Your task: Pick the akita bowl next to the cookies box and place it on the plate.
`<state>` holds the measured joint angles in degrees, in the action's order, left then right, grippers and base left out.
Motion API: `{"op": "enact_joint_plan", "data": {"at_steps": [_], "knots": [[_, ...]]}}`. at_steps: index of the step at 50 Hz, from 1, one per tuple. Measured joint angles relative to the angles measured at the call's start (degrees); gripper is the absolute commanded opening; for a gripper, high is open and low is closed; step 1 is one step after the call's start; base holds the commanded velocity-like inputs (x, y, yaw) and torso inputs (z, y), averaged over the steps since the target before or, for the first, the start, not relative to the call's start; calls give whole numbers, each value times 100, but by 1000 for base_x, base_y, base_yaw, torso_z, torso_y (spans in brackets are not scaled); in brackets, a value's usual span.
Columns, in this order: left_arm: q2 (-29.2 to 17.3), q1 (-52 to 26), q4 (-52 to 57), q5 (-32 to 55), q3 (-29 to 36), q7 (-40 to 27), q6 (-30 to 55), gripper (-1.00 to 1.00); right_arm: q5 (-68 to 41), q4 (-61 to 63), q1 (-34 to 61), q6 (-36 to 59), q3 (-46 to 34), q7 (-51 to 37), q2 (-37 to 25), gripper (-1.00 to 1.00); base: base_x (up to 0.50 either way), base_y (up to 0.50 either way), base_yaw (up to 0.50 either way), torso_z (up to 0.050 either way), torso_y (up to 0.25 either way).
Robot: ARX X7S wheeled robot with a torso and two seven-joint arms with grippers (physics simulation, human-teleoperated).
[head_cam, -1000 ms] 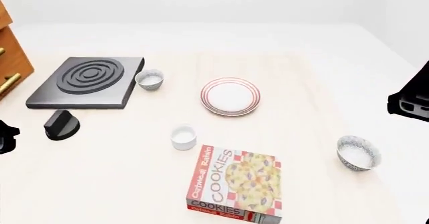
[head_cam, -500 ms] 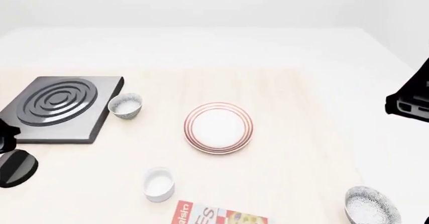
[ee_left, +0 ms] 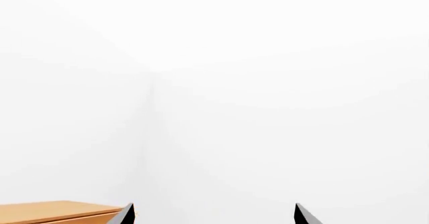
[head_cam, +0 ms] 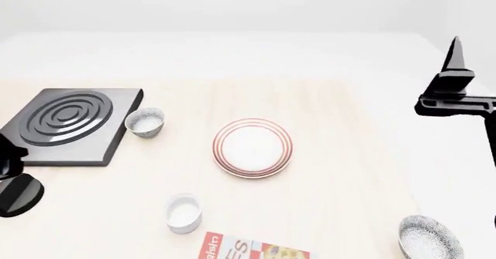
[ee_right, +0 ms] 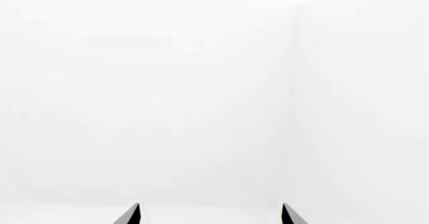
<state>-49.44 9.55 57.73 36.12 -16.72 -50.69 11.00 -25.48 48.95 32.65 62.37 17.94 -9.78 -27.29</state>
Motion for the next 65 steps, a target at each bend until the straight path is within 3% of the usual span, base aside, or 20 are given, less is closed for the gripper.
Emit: {"op": "enact_joint_plan", "data": {"at_steps": [11, 22, 37, 65], "knots": [[-56, -4, -3, 10, 42, -23, -32, 100, -1016, -336, 833, 1831, 16, -342, -584, 100, 0, 0, 0, 0, 0], [-80, 1, -37, -12, 91, -33, -79, 100, -3268, -1020, 1133, 2427, 123, -1953, -1095, 100, 0, 0, 0, 0, 0], [-96, -8, -68, -60, 185, -42, -128, 100, -6400, -2329, 1034, 2400, -83, -4502, -1600, 100, 0, 0, 0, 0, 0], [-203, 13, -30, -12, 185, -150, -149, 100, -8469, -3125, 196, 1893, -660, -5879, -2150, 100, 0, 0, 0, 0, 0]]}}
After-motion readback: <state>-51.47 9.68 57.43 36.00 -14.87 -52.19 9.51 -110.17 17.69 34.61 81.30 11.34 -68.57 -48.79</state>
